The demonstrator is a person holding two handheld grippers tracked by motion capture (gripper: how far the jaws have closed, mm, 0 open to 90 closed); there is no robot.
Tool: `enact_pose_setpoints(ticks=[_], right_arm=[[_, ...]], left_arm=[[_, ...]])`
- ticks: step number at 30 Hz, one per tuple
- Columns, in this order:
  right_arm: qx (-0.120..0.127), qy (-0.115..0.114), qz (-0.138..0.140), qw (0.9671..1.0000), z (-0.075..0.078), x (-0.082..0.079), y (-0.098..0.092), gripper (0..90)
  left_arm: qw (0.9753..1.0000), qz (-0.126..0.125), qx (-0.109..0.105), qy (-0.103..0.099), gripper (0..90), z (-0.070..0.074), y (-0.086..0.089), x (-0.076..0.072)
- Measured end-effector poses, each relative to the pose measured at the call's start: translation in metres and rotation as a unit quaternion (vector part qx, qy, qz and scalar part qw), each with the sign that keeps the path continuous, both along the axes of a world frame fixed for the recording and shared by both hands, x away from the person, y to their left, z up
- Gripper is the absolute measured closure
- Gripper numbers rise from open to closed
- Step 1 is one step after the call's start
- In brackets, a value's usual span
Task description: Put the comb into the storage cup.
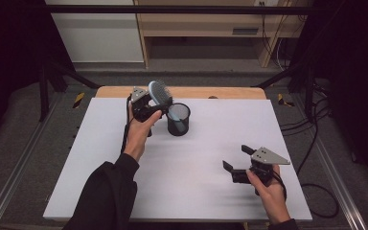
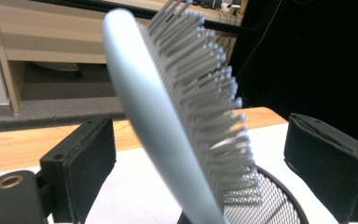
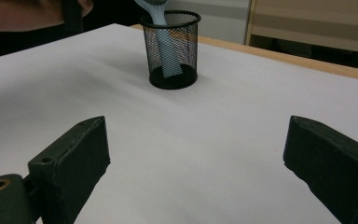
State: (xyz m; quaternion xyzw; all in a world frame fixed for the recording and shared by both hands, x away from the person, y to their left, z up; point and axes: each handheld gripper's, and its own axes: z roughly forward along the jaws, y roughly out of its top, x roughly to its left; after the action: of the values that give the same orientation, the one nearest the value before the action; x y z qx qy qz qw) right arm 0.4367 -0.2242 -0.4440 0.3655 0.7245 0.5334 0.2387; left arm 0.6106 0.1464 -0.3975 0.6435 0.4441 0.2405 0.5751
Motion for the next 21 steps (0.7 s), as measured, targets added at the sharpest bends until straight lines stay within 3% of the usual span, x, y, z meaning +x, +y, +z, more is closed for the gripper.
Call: enact_pose_setpoints(ticks=[11, 21], right_arm=[[0.010, -0.004, 0.003, 0.9999, 0.000, 0.000, -0.001, 6.4], [0.003, -0.006, 0.011, 0.9999, 0.002, -0.001, 0.002, 6.2]], left_arm=[[1.0000, 0.001, 0.003, -0.009, 7.6, 0.005, 0.006, -0.004], [0.9996, -0.003, 0.026, -0.008, 5.1, -0.007, 0.005, -0.021]])
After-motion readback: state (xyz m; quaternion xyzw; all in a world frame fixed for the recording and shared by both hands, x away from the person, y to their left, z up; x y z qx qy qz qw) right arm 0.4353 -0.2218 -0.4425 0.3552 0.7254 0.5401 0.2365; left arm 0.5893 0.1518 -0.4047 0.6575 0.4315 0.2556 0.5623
